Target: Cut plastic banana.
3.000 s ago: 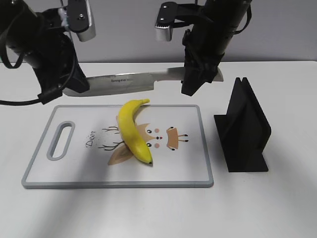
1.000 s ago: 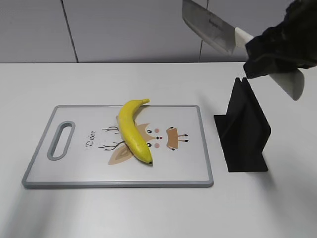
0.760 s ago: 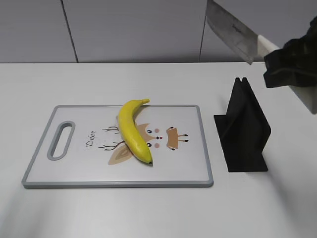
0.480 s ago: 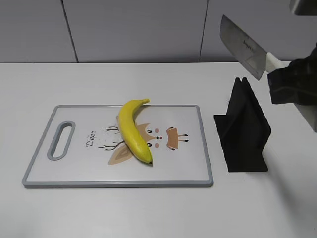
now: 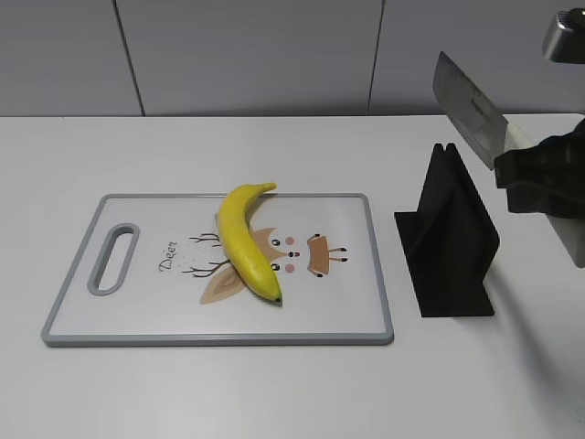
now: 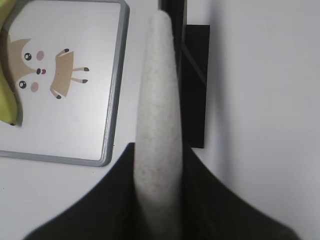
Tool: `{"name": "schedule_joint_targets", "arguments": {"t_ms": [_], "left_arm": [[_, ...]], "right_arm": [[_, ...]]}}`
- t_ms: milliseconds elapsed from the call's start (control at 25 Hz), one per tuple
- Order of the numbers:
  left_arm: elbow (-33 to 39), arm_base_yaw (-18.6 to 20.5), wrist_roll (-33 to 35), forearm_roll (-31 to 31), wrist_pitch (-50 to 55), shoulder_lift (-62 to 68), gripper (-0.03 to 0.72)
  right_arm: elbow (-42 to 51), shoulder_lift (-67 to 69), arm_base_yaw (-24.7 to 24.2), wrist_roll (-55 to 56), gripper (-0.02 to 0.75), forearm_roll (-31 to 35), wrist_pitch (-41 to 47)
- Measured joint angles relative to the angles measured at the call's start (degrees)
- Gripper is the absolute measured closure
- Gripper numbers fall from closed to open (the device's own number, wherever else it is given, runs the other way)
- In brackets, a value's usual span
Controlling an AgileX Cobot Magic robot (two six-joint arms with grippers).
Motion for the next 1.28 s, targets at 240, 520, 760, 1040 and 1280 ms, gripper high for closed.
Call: {"name": "schedule_joint_targets", "arguments": {"t_ms": [240, 520, 760, 1040, 1280], "left_arm": [[1.55, 0.00, -1.34, 0.00, 5.34, -10.65, 0.165], [1.68, 0.20, -1.75, 0.05, 5.95, -14.09, 0.171], [1.68, 0.20, -1.75, 0.05, 6.07, -14.09, 0.171], [1.68, 0.20, -1.75, 0.05, 6.09, -14.09, 0.176], [1.68, 0.20, -1.75, 0.05, 6.09, -14.09, 0.177]], "right_arm": [[0.00, 0.00, 0.00, 1.41, 0.560, -0.06, -0.47], [0.00, 0.71, 0.00, 2.39, 0.560, -1.20, -0.51], [0.01, 3.18, 0.00, 2.81, 0.560, -1.37, -0.81], [0.01, 5.77, 0.00, 4.62, 0.560, -3.86, -1.15], [0.01, 7.63, 0.00, 5.11, 0.560, -4.88, -1.67]]}}
